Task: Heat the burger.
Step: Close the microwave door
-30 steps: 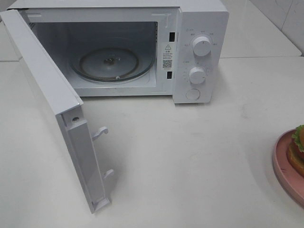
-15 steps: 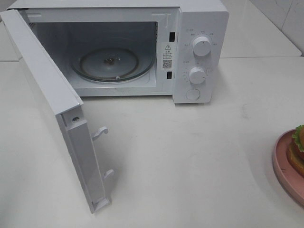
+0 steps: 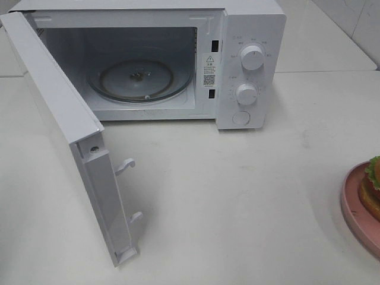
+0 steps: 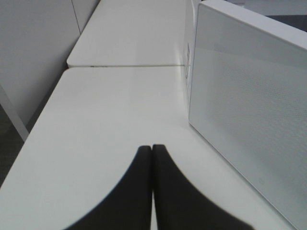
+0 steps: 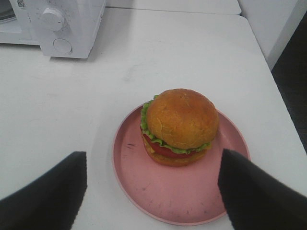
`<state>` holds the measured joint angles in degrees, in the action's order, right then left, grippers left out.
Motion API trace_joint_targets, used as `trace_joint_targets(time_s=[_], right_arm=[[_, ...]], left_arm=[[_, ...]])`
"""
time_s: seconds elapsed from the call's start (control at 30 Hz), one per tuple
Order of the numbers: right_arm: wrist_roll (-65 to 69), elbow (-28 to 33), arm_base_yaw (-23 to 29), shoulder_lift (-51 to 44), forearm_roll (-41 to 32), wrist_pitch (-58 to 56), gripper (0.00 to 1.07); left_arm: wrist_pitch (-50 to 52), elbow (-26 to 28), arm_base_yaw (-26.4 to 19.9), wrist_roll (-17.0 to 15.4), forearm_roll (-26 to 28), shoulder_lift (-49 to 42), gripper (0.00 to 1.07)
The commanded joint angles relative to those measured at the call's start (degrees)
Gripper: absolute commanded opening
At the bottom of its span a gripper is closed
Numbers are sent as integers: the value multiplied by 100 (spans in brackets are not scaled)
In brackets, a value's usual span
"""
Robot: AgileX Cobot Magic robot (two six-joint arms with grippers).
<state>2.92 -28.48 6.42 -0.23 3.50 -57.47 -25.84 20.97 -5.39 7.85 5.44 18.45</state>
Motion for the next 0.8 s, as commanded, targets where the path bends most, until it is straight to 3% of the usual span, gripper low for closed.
trace_joint_targets(time_s=[0.03, 0.13, 0.2, 0.3, 0.63, 0.8], right_arm=[[-80, -6, -29, -155, 29, 34, 75], [-80, -6, -29, -155, 29, 34, 75], [-80, -6, -29, -155, 29, 34, 75], [-80, -6, -29, -155, 29, 34, 75], [-80, -6, -29, -155, 29, 34, 75], [-80, -6, -29, -155, 29, 34, 75]], left_arm=[[1215, -401, -11, 264, 40, 241, 0], [1478, -481, -11, 258, 40, 327, 0], [2504, -825, -11, 252, 40, 705, 0], [3203, -997, -11, 252, 40, 1083, 0], [4853, -1043, 34, 212, -52, 2447, 0], [5626, -1043, 183, -63, -309, 3363, 0]])
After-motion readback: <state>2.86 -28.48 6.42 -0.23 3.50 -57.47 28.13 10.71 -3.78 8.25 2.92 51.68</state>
